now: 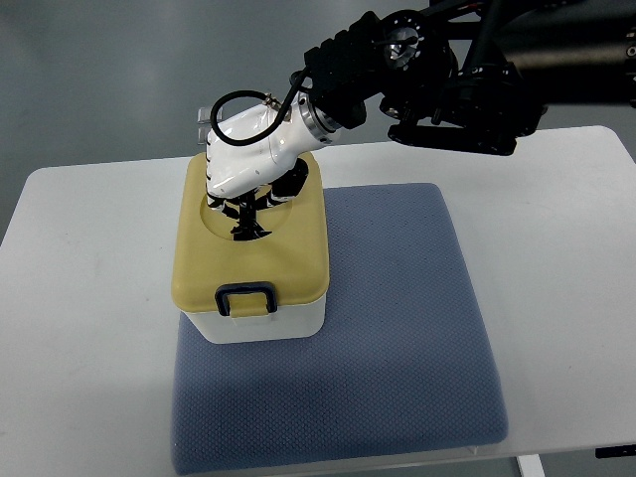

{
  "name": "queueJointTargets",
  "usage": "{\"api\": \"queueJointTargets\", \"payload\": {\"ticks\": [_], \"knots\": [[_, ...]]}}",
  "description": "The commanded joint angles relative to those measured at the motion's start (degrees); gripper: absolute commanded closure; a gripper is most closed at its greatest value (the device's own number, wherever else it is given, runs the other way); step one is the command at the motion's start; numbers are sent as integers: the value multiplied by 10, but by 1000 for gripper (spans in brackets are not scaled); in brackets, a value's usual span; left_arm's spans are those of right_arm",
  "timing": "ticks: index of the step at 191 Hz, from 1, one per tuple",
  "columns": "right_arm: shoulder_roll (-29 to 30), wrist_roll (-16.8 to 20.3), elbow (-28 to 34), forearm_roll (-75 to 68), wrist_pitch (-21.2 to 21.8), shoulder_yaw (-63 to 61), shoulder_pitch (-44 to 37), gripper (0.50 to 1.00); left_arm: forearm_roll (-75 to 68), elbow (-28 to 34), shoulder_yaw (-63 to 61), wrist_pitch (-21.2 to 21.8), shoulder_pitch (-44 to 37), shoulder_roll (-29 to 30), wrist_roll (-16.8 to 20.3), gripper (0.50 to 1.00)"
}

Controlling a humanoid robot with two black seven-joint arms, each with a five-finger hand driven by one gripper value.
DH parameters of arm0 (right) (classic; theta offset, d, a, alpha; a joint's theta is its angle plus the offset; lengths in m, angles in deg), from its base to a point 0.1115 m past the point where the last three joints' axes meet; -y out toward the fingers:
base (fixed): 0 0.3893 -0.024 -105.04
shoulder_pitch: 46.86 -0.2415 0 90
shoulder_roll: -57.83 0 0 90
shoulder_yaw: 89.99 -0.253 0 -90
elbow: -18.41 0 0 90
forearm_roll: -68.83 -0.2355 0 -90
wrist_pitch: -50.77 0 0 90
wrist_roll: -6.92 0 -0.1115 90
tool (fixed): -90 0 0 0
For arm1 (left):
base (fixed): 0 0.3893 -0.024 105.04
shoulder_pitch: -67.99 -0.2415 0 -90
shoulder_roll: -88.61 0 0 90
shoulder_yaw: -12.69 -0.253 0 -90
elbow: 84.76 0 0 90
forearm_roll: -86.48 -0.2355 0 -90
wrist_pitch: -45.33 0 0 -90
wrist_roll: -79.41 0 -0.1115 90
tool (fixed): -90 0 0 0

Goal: Open white storage box with right hand
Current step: 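Lower the right hand and close its fingers around the black lid handle, then lift the yellow lid off the box with the right hand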

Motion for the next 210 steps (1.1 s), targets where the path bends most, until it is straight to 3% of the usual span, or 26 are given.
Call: {"api": "queueJointTargets", "payload": {"ticks": [1, 58, 108, 210], "knots": [[0, 0, 0, 1, -1, 0, 1, 916, 0, 0, 0, 0, 0, 0, 0, 500], [0, 0, 0, 17, -12, 2, 0, 932, 0, 0, 0, 0, 0, 0, 0, 500], [0, 0, 0, 32, -36, 9, 0, 1000, 0, -1, 0, 0, 0, 0, 0, 500], [0, 0, 0, 37, -91, 0, -21, 1000, 0, 0, 0, 0, 0, 0, 0, 500]]}}
